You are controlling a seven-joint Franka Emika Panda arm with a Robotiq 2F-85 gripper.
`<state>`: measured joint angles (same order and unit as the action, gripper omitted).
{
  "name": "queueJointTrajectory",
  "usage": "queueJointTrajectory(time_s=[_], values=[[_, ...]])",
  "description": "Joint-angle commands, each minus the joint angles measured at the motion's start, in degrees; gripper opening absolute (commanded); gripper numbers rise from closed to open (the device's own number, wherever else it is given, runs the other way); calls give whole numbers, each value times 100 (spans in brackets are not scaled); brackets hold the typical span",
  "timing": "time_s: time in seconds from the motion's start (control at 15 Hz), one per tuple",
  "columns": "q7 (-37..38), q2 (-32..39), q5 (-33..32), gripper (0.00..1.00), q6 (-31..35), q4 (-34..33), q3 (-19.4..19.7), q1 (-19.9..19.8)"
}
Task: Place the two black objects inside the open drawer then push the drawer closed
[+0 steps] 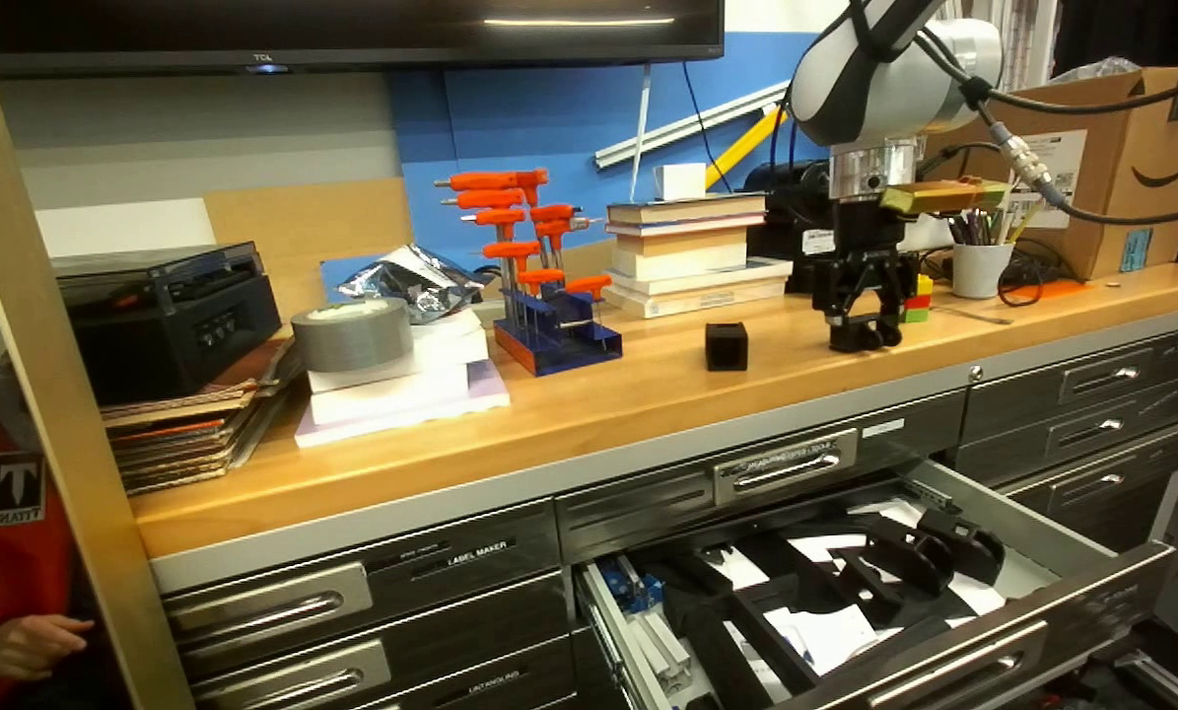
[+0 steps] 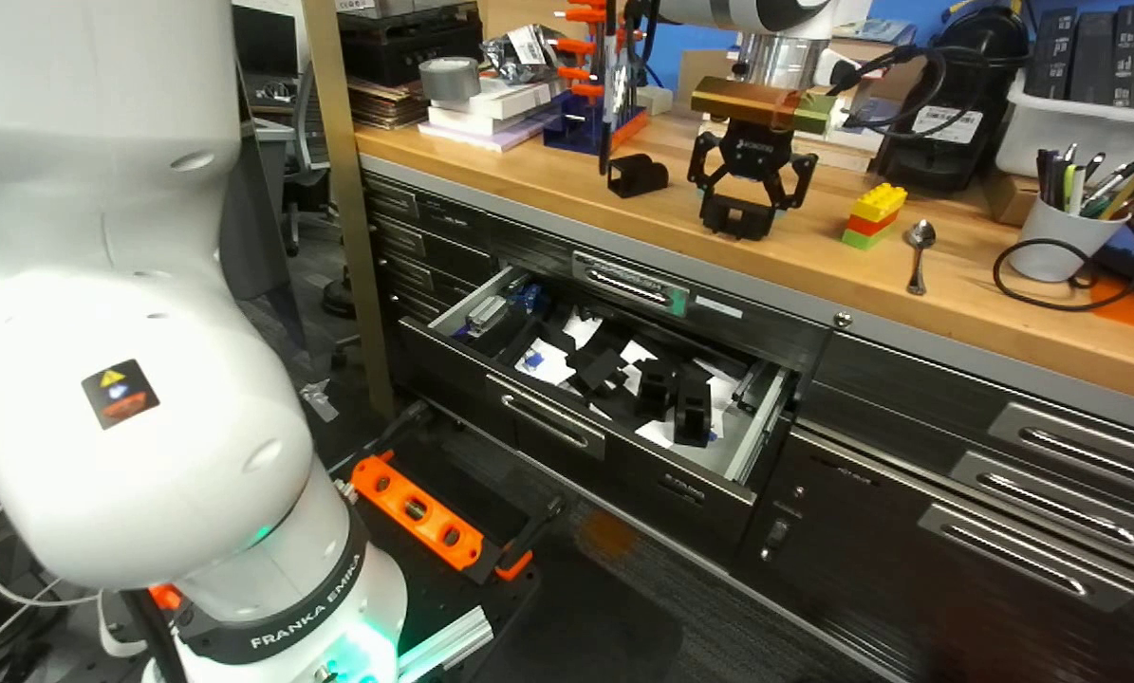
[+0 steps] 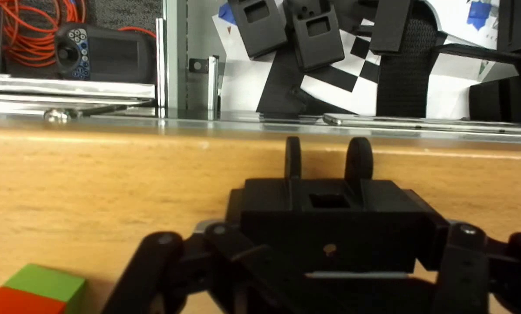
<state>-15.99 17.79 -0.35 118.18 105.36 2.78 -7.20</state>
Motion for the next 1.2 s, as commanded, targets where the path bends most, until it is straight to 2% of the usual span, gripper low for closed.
queueJointTrajectory(time_s=[0.0, 0.33, 0.53, 0.8, 1.13], values=[[141, -646, 408, 62, 398, 1024, 41, -125], [86, -1217, 753, 62, 1126, 2261, 98, -77], [490, -971, 628, 62, 1640, 2792, 56, 76], [736, -590, 776, 62, 2352, 3267, -68, 184], [686, -448, 1035, 62, 3037, 3770, -190, 103]])
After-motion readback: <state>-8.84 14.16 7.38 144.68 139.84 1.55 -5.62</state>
